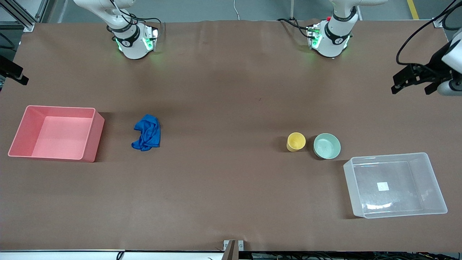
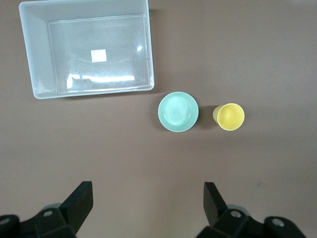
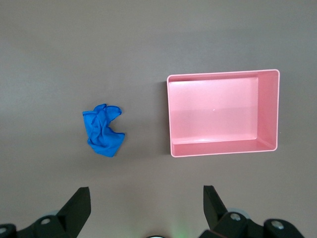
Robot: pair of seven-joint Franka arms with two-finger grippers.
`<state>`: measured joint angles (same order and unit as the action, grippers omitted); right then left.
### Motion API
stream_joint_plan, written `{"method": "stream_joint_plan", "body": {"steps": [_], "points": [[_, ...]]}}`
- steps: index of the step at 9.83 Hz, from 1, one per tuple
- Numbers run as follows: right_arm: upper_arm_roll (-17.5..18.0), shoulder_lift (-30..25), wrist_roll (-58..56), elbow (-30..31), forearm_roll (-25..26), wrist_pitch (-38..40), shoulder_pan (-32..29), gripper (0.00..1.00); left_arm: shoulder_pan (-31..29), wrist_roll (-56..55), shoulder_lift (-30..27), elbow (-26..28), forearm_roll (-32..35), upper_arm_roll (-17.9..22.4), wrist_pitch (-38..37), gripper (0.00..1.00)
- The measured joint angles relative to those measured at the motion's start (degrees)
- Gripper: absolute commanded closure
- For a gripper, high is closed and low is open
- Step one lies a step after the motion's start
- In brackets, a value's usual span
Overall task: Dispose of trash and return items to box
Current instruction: 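Reach the right gripper to the blue cloth while the left gripper reaches the bowl, then grasp the blue cloth with the right gripper while the left gripper grasps the bowl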
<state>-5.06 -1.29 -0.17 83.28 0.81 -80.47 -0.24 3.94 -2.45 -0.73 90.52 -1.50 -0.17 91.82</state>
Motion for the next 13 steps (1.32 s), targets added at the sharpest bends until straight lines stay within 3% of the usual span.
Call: {"method": "stream_joint_plan", "body": {"steps": [2, 3, 8, 10, 13], "points": [[4.55, 1.55, 2.2, 3.92, -0.04, -2.36, 0.11, 0.0, -0.23, 0.03, 1.46, 6.62, 0.0, 0.05, 8.34, 0.01], [6.63, 2.66, 4.58, 9.05, -0.03, -8.22, 0.29, 0.0, -0.79, 0.36, 2.89, 10.68, 0.0, 0.08, 13.37, 0.01], [10.46, 8.62, 9.33, 40.91, 0.21, -48.5, 2.81, 0.0, -1.06, 1.17, 17.05, 20.61, 0.0, -0.09, 34.65, 0.01], [10.67, 13.99, 13.13, 45.25, 1.54, -58.93, 5.89, 0.0, -0.98, 1.16, 20.86, 22.92, 0.0, -0.2, 40.25, 0.01], [10.46, 21.77, 15.47, 46.09, 6.84, -68.36, 6.63, 0.0, -0.88, 1.09, 24.63, 27.17, 0.0, -1.23, 49.21, 0.05]]}}
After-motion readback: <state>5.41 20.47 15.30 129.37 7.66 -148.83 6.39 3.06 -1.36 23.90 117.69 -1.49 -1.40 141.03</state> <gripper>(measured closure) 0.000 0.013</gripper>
